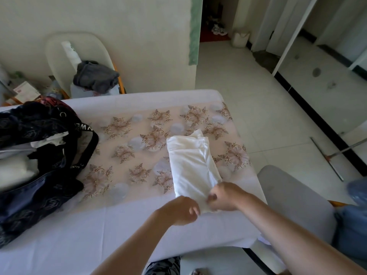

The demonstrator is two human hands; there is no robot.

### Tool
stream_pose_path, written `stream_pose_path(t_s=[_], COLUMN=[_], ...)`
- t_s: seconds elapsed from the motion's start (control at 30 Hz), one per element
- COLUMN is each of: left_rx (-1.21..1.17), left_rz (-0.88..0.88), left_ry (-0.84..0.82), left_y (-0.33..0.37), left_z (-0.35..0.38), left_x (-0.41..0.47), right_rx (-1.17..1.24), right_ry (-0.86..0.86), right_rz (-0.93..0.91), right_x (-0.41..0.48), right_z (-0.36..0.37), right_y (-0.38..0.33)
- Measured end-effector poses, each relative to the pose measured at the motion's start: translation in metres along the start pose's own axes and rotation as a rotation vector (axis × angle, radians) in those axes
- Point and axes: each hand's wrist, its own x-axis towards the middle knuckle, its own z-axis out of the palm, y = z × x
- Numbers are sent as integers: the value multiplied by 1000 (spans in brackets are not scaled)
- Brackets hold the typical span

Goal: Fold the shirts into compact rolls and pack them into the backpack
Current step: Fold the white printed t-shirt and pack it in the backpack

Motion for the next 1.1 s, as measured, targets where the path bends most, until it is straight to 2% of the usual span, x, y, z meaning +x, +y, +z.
stream_pose_path(t_s=[0.07,0.13,0.23,0.3,0.4,0.47,0.57,0.63,0.73,0.83,0.97,1.03,1.1], left_rx=[-115,-148,-106,-40,118,163,59,-91,-316,-187,-115,-96,-62], left_rz=[-39,-31,57,40,-65,-103,-119,-75,-107,-180,-169,-98,-63], left_ry=[247,467,649,719,745,694,554,547,601,639,697,726,767], left_y=[5,3,-12,-26,-49,-66,-90,-102,-120,-135,-132,-129,-135], left_z=[-17,-36,-67,-92,-127,-146,-161,-167,-180,-187,-183,-183,-189], left_x=[11,26,55,72,99,115,132,138,144,146,154,158,160], right_rx=[167,207,339,383,441,440,478,544,517,429,62,-19,-96], right_ry=[223,381,481,545,585,584,554,587,723,824,969,894,720], right_rz=[74,147,254,308,408,468,528,533,460,365,162,12,-4], right_x=[9,21,48,67,95,113,136,148,166,179,178,173,170], right_z=[-7,-18,-33,-43,-54,-60,-65,-68,-74,-72,-50,-33,-15], right_y=[5,7,7,5,1,-1,-3,-2,1,-7,-36,-46,-40])
